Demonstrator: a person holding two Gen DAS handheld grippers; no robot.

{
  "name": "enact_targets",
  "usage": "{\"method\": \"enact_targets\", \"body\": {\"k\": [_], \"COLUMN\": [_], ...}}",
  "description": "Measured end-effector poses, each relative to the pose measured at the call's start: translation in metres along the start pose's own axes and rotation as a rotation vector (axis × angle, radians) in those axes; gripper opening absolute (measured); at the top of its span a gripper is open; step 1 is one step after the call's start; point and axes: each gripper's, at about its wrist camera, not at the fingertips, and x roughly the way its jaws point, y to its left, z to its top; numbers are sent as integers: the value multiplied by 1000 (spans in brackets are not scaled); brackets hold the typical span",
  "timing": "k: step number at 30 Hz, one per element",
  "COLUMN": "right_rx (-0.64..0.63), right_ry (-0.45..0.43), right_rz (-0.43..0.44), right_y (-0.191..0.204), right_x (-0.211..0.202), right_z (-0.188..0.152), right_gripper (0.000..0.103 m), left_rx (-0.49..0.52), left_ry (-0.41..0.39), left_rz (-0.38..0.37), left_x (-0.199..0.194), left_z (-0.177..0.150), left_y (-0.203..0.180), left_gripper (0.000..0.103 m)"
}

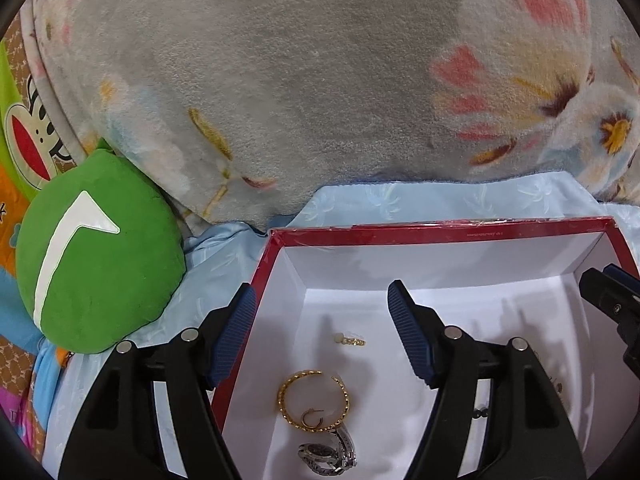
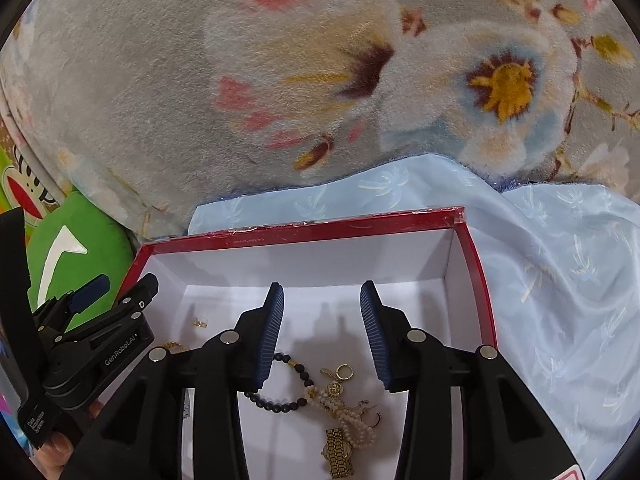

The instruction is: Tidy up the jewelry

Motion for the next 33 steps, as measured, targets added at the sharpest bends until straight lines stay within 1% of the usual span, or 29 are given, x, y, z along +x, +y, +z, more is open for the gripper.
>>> {"method": "enact_targets", "body": {"k": [3, 6, 8, 9, 11, 13, 15, 18, 21, 23, 27, 30, 31, 33], "right_rx": [-2, -26, -50, -65, -94, -107, -109, -94, -59, -50, -47, -67, -71, -101], "right_ry": [-15, -67, -88, -94, -100, -102, -101, -94, -82, -80, -64, -58, -63, -82], "right_rz": [-10, -45, -73, -80, -88, -98, -109, -137, -135, -160, -153, -146, -158, -189], "right_y": [0, 4, 8, 11, 16, 17, 17, 13, 12, 12, 13, 16, 16, 19], "right_x": [-4, -16, -29, -37, -52, -66, -76, -88, -93, -93, -89, -84, -82, -79], "right_z": [0, -3, -8, -12, -24, -38, -51, -76, -95, -106, -118, -125, -128, -131], "right_gripper": [40, 44, 51, 53, 55, 55, 55, 55, 55, 56, 57, 57, 60, 60], "left_rx": [7, 8, 5, -2, -36, -52, -41, -29, -60, -83, -75, -76, -69, -70], "left_ry": [11, -3, -33, -52, -58, -46, -38, -23, 22, 39, 35, 40, 42, 45], "left_rz": [10, 22, 38, 24, -24, -64, -61, -34, -53, -55, -32, -45, -52, -40], "left_x": [0, -4, -15, -24, -39, -51, -62, -73, -79, -81, -86, -84, -83, -79], "left_z": [-1, -3, -6, -9, -17, -26, -39, -59, -80, -93, -110, -118, -119, -122], "left_y": [-1, -1, 1, 4, 11, 16, 17, 17, 22, 25, 21, 17, 15, 13], "left_gripper": [66, 66, 66, 66, 71, 71, 71, 71, 71, 71, 71, 71, 71, 71]}}
